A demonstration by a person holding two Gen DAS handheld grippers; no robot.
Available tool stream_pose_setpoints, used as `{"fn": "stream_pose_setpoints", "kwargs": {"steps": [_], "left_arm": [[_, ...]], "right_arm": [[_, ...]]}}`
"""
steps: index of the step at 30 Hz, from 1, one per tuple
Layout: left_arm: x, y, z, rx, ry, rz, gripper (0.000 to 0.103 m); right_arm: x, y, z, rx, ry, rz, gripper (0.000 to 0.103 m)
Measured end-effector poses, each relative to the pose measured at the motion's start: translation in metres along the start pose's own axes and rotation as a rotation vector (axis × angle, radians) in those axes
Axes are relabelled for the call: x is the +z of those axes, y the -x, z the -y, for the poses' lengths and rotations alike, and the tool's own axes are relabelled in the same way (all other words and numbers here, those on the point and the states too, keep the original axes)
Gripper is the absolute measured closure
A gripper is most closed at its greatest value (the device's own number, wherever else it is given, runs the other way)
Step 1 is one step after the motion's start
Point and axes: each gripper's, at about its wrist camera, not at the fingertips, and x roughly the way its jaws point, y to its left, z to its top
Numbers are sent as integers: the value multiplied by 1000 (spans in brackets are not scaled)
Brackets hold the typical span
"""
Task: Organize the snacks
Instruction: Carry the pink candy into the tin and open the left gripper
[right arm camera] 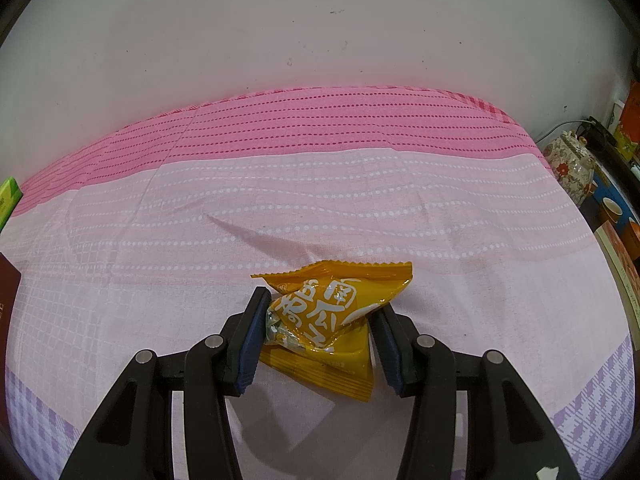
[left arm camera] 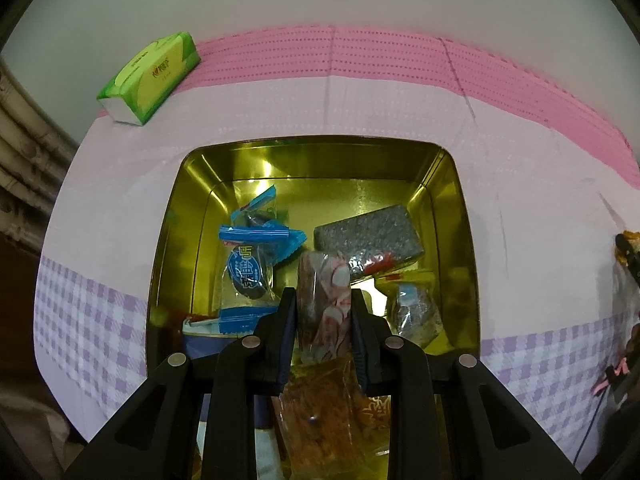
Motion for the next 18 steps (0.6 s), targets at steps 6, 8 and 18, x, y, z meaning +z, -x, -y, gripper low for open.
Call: {"fn": "stream_pose_setpoints", "kwargs": {"steps": [6,8,18], "left_arm": [[1,-4,3,8,-13,-9,77],[1,-5,3,9,-21,-6,77],[-1,-4,5,15,-47,14,76]], "right_arm": [[1,0,0,0,2,0,56],[1,0,0,0,2,0,56],[1,0,-1,-1,3,-1,56]]}}
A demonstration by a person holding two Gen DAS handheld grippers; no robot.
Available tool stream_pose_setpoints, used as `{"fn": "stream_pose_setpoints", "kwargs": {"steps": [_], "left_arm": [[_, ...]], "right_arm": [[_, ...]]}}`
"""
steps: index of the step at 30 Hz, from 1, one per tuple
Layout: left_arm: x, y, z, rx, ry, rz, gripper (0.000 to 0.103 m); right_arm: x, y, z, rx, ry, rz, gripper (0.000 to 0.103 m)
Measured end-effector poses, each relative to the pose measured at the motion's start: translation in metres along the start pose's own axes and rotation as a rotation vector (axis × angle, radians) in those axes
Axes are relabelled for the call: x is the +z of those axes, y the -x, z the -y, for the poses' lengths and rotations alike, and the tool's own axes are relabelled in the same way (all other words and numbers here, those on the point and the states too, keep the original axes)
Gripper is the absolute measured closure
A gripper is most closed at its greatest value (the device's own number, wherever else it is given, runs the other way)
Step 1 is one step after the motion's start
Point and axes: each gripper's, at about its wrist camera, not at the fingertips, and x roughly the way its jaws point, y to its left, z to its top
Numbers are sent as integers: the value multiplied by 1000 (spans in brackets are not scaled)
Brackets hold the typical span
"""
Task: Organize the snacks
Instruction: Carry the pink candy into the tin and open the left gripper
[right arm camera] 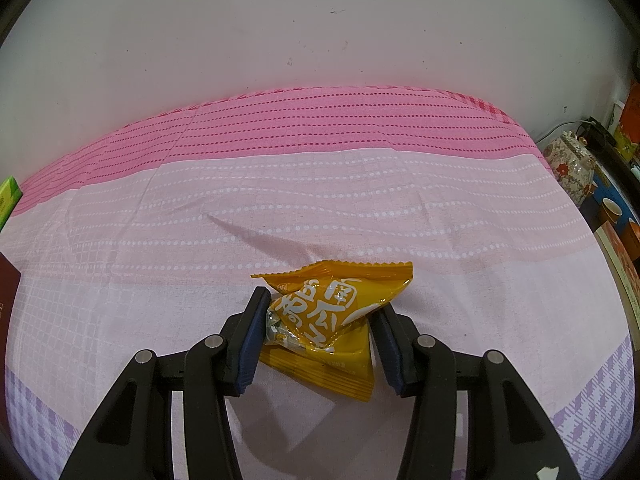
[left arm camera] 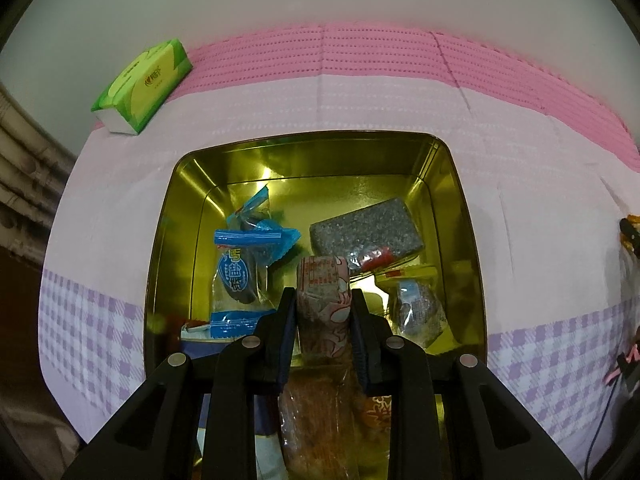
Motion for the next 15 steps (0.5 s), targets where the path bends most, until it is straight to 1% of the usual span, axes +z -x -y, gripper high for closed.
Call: {"fn": "stream_pose_setpoints", "kwargs": {"steps": [15], "left_arm": [[1,11,-5,-35,21,19,75]], "right_arm": [[0,0,0,-1,1,0,55]]}}
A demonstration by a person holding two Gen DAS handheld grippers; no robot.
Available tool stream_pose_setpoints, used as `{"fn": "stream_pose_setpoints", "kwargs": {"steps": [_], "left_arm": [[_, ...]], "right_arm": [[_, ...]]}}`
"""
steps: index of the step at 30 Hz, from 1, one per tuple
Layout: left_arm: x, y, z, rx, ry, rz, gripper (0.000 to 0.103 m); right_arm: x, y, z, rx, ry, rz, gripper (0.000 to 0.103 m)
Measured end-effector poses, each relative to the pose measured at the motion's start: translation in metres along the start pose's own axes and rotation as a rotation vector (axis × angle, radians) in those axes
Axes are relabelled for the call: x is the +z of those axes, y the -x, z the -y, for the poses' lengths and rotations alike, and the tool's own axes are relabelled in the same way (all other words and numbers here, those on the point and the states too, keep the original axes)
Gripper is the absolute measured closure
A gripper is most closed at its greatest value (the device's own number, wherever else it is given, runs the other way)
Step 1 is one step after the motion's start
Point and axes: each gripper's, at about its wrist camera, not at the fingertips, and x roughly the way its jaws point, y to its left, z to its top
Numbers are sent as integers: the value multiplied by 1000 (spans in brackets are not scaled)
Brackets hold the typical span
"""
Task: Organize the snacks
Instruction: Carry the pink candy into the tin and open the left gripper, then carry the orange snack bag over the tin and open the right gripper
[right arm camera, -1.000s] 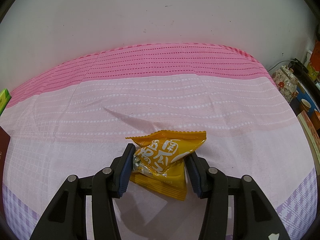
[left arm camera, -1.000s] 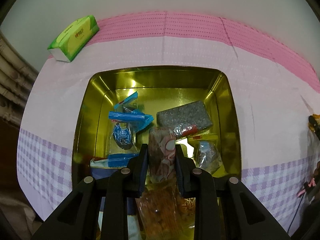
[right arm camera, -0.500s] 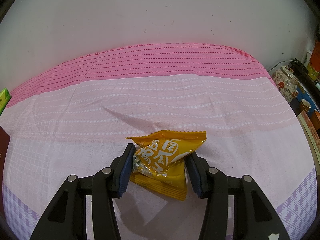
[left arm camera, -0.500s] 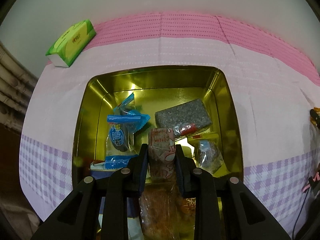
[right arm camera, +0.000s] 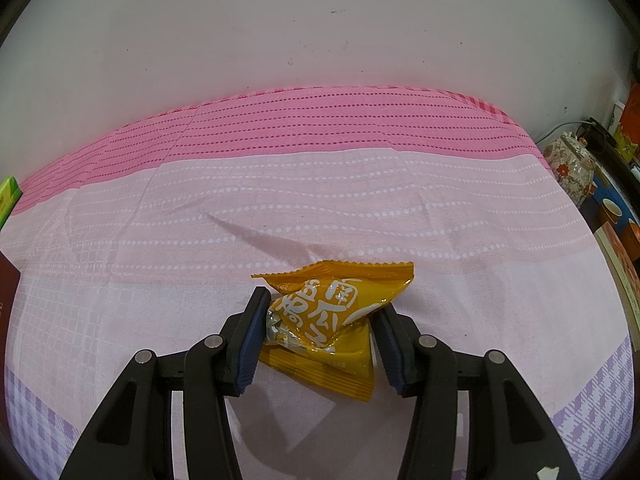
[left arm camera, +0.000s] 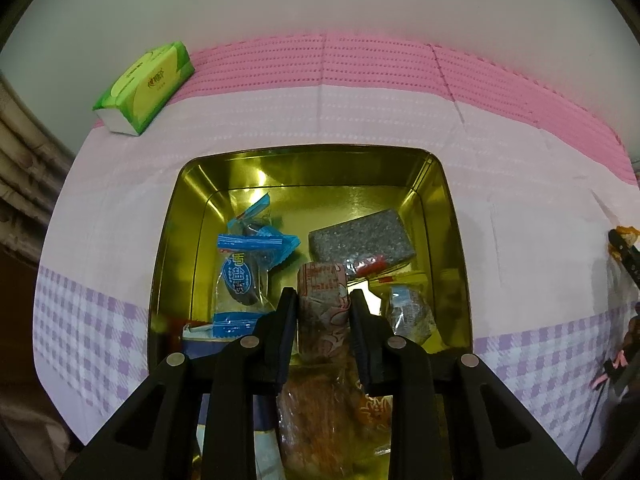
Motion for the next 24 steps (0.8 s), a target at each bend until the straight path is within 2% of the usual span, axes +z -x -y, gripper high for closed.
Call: {"fn": "stream_pose_setpoints", "kwargs": {"steps": [9,15,17,18,24], "left_arm": [[-1,13,10,13,-49,29,74],[-3,32,17,39,-88,79,64],[-4,38,17,54,-93,97,53],[-5,43,16,65,-95,114,51],[-16,59,2,98,-73,165,50]], "right_arm": [[0,0,0,0,1,0,55],[0,0,-1,-1,2,0,55],[1,-1,0,-1,2,-1,55],[1,-1,0,-1,3,-1,55],[1,0,0,-1,2,-1,55]]}}
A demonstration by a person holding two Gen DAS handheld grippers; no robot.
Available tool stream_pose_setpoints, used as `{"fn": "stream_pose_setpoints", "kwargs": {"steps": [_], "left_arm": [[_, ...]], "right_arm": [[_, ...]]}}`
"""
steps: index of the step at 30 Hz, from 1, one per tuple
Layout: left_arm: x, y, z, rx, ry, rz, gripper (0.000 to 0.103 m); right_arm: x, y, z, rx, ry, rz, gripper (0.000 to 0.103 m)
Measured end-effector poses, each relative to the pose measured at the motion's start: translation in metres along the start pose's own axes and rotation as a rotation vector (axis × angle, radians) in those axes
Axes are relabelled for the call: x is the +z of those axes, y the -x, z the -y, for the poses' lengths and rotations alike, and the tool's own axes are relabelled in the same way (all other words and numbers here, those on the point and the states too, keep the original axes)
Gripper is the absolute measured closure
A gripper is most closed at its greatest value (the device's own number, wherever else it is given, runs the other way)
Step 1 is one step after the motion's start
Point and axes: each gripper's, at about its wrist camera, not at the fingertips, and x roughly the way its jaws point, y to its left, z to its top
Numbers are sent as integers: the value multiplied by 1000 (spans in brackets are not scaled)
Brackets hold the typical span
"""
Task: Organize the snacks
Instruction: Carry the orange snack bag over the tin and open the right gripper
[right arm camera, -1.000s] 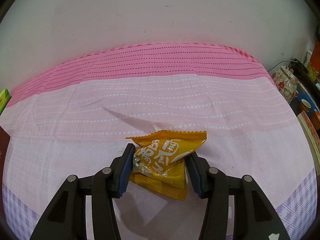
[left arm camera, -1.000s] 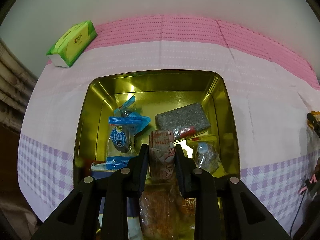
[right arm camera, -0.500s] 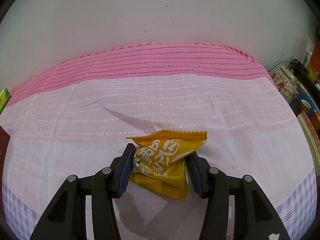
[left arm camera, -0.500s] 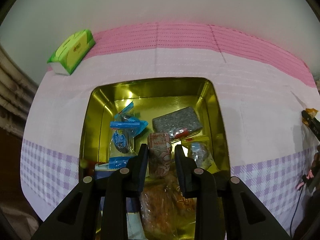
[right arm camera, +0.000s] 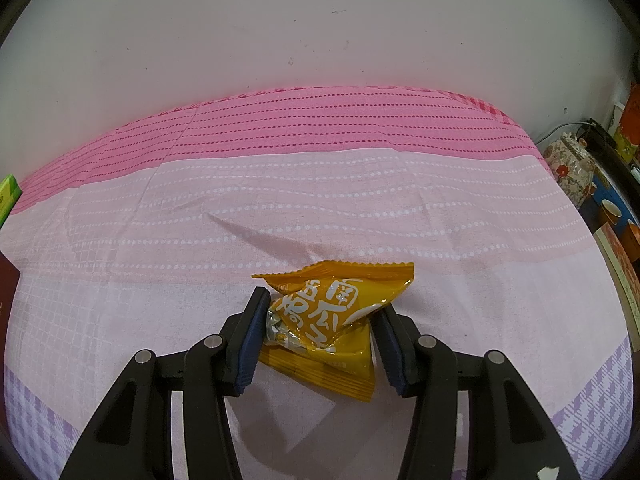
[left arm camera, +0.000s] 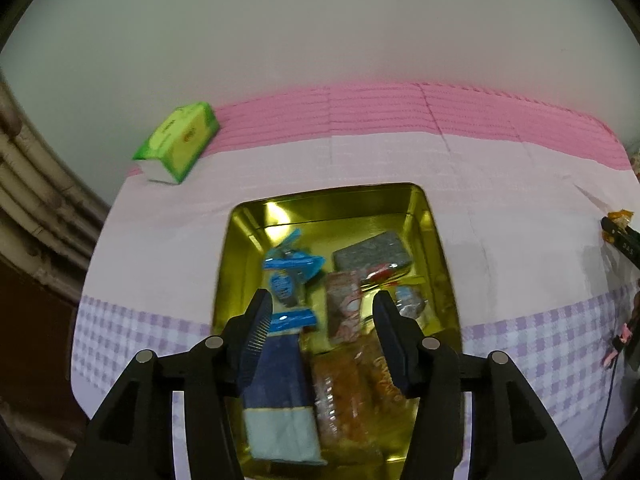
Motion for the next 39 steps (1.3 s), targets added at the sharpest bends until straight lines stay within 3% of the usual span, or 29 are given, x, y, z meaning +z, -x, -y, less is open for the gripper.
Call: {"fn": "stream_pose_setpoints", "kwargs": {"steps": [6,9,17,22,29,39], "left_arm": [[-11,11,-17,26,23,27,48],[-15,13,-26,39,42,36,40],[-27,14,-42,63,70,48,40],[-31,11,-47,64,83,49,40],[-40,7,-62,76,121,41,39],[-55,4,-86,96,176,24,39]], "right_arm": [[3,0,0,1,-2,-7,58],[4,1,-2,-5,4,-12,59],[4,13,-10,-17,15,-20,60],[12,35,-26,24,36,7,60],[23,67,-89,160,125,41,59],[8,99,-206,384,280,26,59]]}}
